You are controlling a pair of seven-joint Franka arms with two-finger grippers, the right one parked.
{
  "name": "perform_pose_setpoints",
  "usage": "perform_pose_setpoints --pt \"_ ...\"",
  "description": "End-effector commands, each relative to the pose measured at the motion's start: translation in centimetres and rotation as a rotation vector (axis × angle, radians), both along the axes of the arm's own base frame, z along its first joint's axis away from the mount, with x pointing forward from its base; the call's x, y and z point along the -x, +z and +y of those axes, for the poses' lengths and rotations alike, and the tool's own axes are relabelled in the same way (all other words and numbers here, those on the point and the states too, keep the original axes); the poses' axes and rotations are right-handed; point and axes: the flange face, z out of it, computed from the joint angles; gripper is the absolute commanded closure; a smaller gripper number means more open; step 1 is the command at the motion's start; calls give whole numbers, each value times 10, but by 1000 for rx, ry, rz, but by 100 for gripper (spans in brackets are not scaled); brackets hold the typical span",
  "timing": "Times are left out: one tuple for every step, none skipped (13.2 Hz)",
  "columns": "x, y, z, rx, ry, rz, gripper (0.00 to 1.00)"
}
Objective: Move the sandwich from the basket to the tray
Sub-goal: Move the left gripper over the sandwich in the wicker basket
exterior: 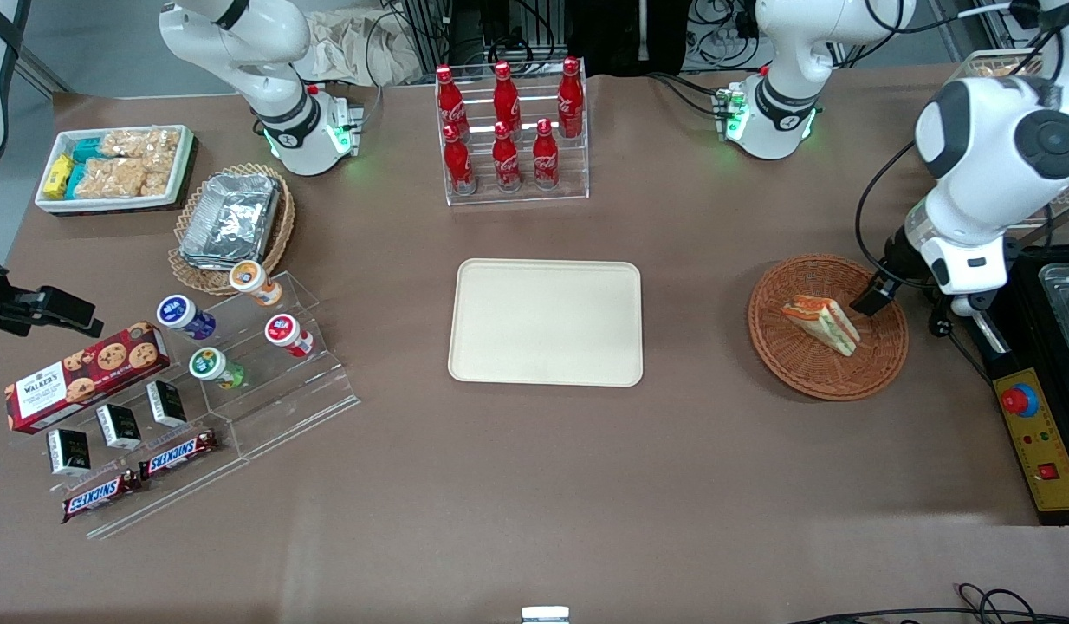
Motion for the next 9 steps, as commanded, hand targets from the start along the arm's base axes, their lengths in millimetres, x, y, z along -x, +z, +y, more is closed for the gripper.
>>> perform_pose_setpoints --pt "20 -39 16 16 80 -65 0" --pt "20 -57 16 13 96 -72 0" --pt "17 -69 15 11 129 -79 0" --pt "15 -76 15 11 149 -84 0" --pt "16 -85 14 10 164 -90 0" --pt "17 -92 14 11 172 -105 0" --pt "19 -102 13 9 173 -107 0" --pt "20 -110 13 8 172 -115 0" --pt "22 -120 12 7 171 -120 0"
